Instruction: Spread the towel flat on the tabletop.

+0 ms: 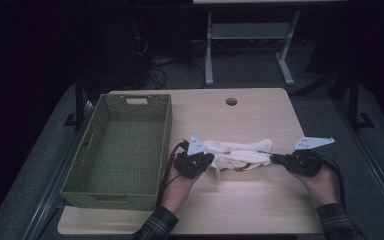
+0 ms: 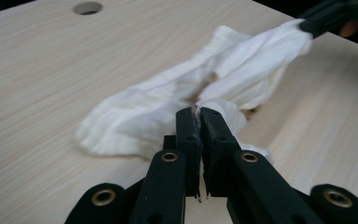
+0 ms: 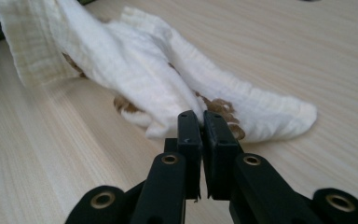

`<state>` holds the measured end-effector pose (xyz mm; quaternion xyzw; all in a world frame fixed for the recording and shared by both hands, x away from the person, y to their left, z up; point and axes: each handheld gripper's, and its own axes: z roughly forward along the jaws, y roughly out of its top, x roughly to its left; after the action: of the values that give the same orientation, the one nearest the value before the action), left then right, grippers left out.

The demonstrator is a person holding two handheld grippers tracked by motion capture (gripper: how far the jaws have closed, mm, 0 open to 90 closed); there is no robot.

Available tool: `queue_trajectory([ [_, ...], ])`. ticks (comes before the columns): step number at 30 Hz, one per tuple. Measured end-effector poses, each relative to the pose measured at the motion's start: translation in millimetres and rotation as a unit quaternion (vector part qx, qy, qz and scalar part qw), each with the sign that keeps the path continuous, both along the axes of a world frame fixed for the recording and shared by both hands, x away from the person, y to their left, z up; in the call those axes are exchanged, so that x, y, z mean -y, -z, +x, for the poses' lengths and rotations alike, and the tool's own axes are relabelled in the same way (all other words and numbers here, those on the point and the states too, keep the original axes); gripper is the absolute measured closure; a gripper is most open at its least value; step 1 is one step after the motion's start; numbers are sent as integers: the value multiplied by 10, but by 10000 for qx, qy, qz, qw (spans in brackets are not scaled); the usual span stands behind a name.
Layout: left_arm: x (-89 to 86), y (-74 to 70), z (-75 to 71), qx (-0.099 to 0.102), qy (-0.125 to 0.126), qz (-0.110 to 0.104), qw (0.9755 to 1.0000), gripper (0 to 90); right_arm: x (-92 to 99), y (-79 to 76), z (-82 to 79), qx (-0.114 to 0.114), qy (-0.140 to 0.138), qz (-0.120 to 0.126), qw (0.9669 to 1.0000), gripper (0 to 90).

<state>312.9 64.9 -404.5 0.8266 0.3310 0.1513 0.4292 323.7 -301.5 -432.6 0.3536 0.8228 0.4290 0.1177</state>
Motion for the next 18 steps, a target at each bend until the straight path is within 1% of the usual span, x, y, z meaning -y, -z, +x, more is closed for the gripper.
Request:
queue_trajectory([
  [2, 1, -6, 13, 30, -79, 56, 9999, 861, 59, -39, -2, 15, 10, 118, 9999, 859],
  [3, 12, -3, 19, 46, -133, 118, 9998, 861, 80, -48, 2, 33, 19, 150, 9999, 860],
  [4, 24, 10, 36, 78, -194, 166, 9996, 861, 93, -50, 10, 42, 62, 117, 9999, 860],
  [6, 45, 57, 106, 29, -300, 222, 9993, 860, 114, -24, 54, 19, 95, 80, 9999, 860],
  [7, 56, 82, 144, 5, -306, 284, 9991, 860, 119, 3, 89, -18, 115, 67, 9999, 860],
  [8, 71, 105, 172, -17, -316, 298, 9991, 860, 116, 27, 120, -67, 137, 38, 9999, 860],
  [9, 90, 134, 211, -38, -342, 366, 9987, 858, 112, 47, 150, -75, 140, 0, 9999, 860],
  [11, 123, 200, 295, -70, -400, 502, 9979, 858, 84, 91, 220, -189, 194, -70, 9996, 861],
  [15, 157, 351, 434, -171, -555, 765, 9954, 857, 31, 175, 378, -263, 321, -185, 9990, 861],
  [16, 150, 384, 465, -209, -564, 846, 9946, 856, 22, 208, 418, -270, 323, -264, 9988, 861],
  [18, 144, 441, 508, -288, -616, 928, 9934, 851, -11, 271, 477, -348, 390, -420, 9978, 861],
])
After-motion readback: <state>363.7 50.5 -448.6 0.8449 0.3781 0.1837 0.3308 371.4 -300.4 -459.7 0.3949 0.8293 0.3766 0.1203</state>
